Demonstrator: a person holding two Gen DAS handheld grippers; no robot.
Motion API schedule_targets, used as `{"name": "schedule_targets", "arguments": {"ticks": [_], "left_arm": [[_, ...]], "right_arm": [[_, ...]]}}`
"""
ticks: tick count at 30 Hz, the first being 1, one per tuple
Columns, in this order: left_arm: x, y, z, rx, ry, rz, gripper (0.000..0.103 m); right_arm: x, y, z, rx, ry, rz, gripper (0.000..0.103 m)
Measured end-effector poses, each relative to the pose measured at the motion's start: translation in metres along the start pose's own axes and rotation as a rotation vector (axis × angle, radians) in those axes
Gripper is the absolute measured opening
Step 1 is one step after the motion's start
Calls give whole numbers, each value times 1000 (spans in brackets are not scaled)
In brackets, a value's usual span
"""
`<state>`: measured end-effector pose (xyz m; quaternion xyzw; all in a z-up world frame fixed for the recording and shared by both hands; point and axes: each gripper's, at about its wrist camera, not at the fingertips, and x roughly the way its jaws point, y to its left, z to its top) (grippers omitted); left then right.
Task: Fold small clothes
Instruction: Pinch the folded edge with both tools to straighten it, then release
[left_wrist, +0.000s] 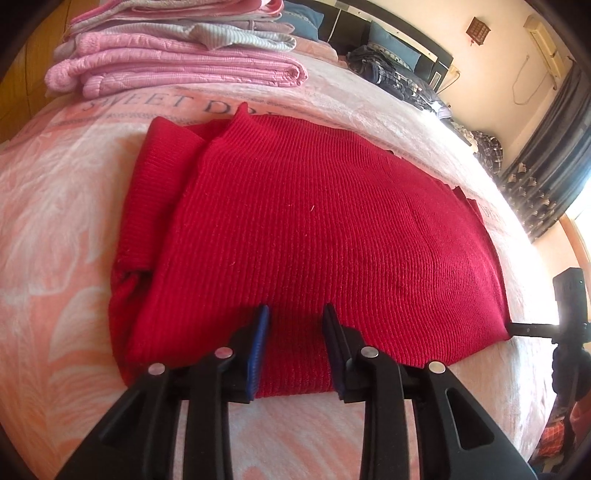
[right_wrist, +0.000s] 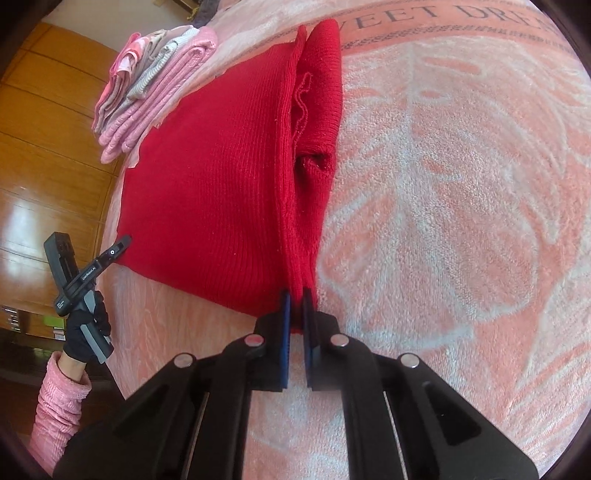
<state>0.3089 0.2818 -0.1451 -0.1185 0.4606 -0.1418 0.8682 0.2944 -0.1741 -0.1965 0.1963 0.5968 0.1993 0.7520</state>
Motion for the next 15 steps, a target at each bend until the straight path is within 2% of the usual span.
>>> {"name": "schedule_targets", "arguments": {"ticks": [4, 6, 7, 8, 9, 10, 12, 15], "left_arm": [[-3, -5, 3, -5, 0, 6, 36], [-9, -7, 6, -20, -13, -8, 38], [-12, -9, 9, -23, -25, -15, 39], [-14, -12, 12, -20, -38, -17, 41], [-17, -15, 15, -15, -52, -10, 47], [-19, -18, 18, -13, -66, -2, 55], [-21, -21, 23, -21, -85, -6, 60], [-16, -23, 28, -24, -81, 0, 61]], "right_arm": [[-3, 0, -1, 11, -2, 22, 11], [-10, 2, 3, 25, -11, 33, 21], [-15, 3, 5, 22, -28, 34, 22], [-23, 4, 8, 19, -50, 40, 29], [-30, 5, 12, 26, -73, 49, 42], [-37, 5, 17, 36, -97, 60, 48], [-43, 4, 26, 48, -122, 72, 50], [-35, 0, 38, 71, -111, 78, 52]]}}
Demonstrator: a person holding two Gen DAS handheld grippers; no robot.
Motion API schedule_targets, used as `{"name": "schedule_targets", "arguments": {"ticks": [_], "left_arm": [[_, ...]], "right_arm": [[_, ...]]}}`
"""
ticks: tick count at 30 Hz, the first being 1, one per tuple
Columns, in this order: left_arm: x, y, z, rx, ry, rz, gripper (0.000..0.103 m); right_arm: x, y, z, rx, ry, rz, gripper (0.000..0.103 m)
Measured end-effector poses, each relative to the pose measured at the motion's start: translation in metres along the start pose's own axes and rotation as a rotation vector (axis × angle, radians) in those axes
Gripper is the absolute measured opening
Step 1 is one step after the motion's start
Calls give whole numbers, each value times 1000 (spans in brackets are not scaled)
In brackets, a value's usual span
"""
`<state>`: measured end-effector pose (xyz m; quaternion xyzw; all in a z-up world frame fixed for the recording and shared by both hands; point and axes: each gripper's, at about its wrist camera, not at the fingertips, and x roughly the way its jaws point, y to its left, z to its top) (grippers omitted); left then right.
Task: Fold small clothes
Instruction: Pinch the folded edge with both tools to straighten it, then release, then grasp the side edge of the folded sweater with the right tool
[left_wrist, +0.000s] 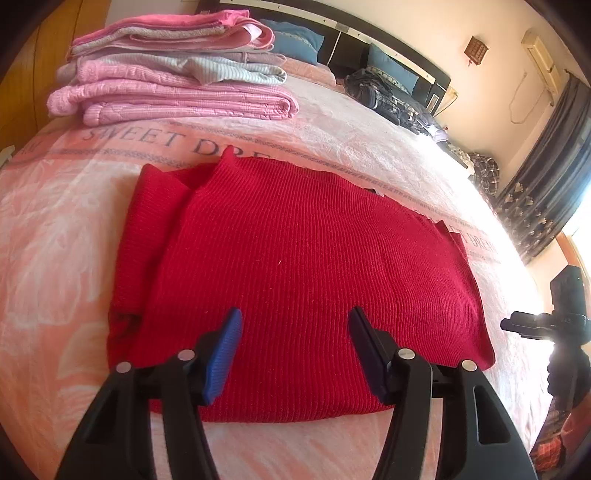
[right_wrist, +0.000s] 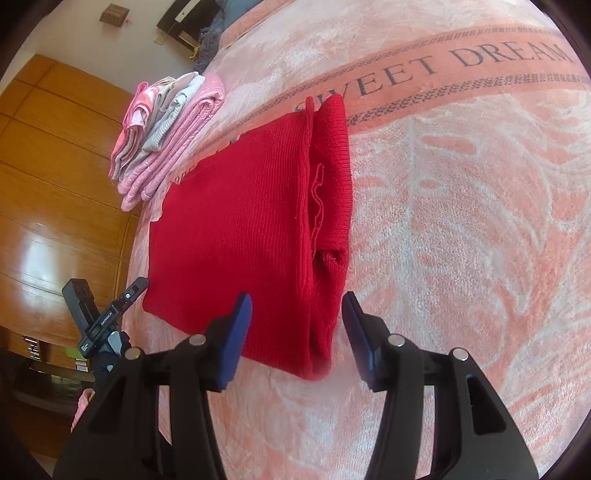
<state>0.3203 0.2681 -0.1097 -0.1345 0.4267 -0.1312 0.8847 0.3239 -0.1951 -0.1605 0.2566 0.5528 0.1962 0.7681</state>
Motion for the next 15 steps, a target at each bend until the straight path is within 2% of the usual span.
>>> {"name": "schedule_targets", "arguments": {"ticks": [6, 12, 13, 15], "left_arm": [[14, 6, -1, -19, 24, 21, 64], [25, 20, -2, -51, 41, 17, 64], [26, 21, -3, -53, 42, 12, 65], [26, 21, -2, -46, 44, 2, 67]], "right_arm": [[35, -15, 7, 28, 59, -21, 52], [45, -21, 13, 55, 23, 58, 53], [48, -20, 15, 58, 18, 70, 51], [52, -20, 17, 71, 12, 83, 39]]}}
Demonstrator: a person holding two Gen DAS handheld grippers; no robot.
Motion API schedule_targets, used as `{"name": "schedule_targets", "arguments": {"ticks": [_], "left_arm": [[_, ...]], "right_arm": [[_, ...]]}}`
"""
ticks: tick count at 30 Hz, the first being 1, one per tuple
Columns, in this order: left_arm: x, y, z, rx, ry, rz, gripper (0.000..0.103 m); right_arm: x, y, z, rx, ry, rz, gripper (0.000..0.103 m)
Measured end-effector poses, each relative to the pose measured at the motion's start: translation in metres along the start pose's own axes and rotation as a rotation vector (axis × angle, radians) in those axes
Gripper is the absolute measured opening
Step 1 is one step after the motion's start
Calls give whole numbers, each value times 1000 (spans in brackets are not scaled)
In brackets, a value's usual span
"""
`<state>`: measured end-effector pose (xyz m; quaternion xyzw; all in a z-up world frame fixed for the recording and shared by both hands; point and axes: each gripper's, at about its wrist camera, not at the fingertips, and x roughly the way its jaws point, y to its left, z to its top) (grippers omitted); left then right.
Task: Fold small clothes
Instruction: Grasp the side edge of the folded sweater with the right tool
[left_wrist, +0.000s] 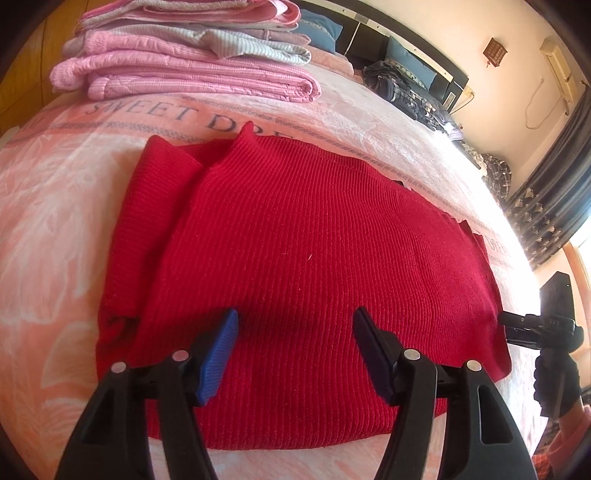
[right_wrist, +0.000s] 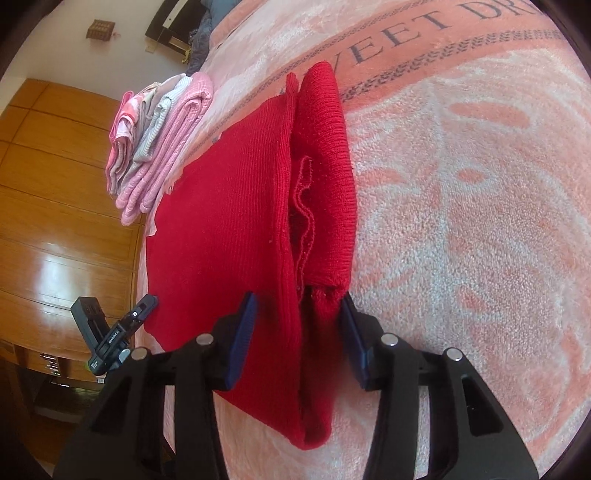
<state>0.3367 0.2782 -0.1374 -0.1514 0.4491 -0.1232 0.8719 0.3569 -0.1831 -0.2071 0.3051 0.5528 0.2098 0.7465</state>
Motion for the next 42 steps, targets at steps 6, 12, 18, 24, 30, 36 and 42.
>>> {"name": "schedule_targets", "arguments": {"ticks": [6, 12, 18, 24, 30, 36, 42], "left_arm": [[-1, 5, 1, -6, 4, -31, 68], [-1, 5, -1, 6, 5, -33, 68], [0, 2, -6, 33, 2, -27, 69], [1, 1, -6, 31, 4, -25, 71], [-10, 5, 0, -4, -1, -69, 71], [-40, 32, 9, -45, -72, -100, 71], [-56, 69, 12, -110, -111, -95, 71]], "right_arm": [[-8, 17, 4, -22, -30, 48, 12], [-8, 15, 3, -27, -23, 0, 11], [5, 2, -2, -6, -1, -29, 10], [7, 2, -5, -12, -9, -36, 10], [4, 6, -5, 28, -29, -40, 9], [-8, 84, 10, -59, -33, -64, 9], [27, 191, 19, -201, 14, -117, 8]]}}
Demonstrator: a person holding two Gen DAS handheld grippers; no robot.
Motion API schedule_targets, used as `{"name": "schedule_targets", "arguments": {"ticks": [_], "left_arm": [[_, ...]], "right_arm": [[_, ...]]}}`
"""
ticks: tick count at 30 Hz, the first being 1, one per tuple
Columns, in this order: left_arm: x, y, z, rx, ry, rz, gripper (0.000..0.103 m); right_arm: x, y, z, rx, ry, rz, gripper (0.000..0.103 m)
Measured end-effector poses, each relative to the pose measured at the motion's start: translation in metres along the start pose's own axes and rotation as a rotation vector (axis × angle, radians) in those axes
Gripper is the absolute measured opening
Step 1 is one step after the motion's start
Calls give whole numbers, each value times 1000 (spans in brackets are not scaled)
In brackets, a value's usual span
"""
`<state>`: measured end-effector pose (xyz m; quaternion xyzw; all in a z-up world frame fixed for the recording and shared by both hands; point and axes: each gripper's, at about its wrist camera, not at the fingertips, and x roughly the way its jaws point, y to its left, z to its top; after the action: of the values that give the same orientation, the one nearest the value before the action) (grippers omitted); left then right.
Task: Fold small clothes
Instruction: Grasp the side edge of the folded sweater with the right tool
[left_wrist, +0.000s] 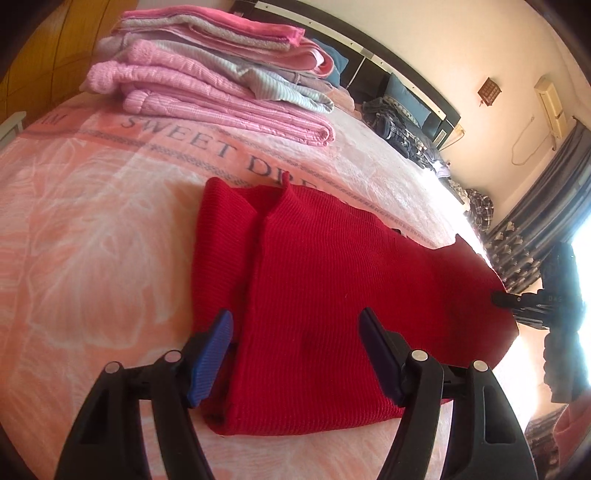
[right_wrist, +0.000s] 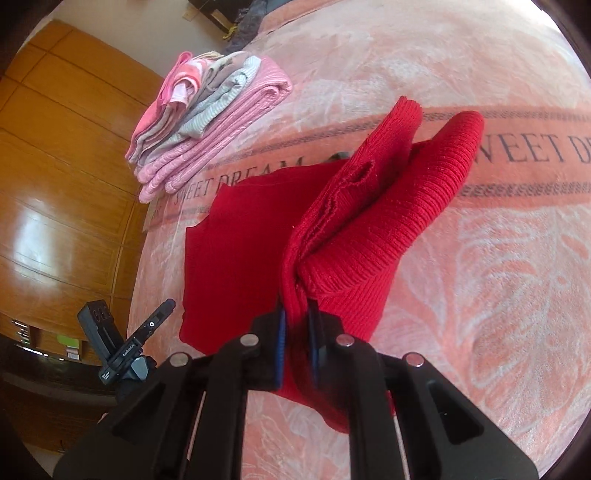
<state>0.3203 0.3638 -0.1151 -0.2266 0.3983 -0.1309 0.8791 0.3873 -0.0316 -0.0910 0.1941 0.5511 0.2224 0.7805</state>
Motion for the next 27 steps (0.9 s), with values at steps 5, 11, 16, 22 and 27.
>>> {"name": "schedule_targets", "arguments": {"ticks": [5, 11, 16, 22, 27], "left_arm": [[-9, 17, 4, -32, -21, -14, 71], [-10, 18, 5, -26, -27, -31, 71], [-12, 13, 4, 0, -27, -35, 71], [-13, 2, 9, -1, -33, -48, 71], [-11, -9, 14, 6, -37, -63, 71]], "right_arm": [[60, 74, 1, -120, 73, -29, 8], [122, 101, -14, -152, 174, -11, 22], [100, 102, -30, -217, 149, -19, 38], [83, 110, -80, -359, 180, -86, 40], [102, 134, -105, -489, 180, -135, 48]]}}
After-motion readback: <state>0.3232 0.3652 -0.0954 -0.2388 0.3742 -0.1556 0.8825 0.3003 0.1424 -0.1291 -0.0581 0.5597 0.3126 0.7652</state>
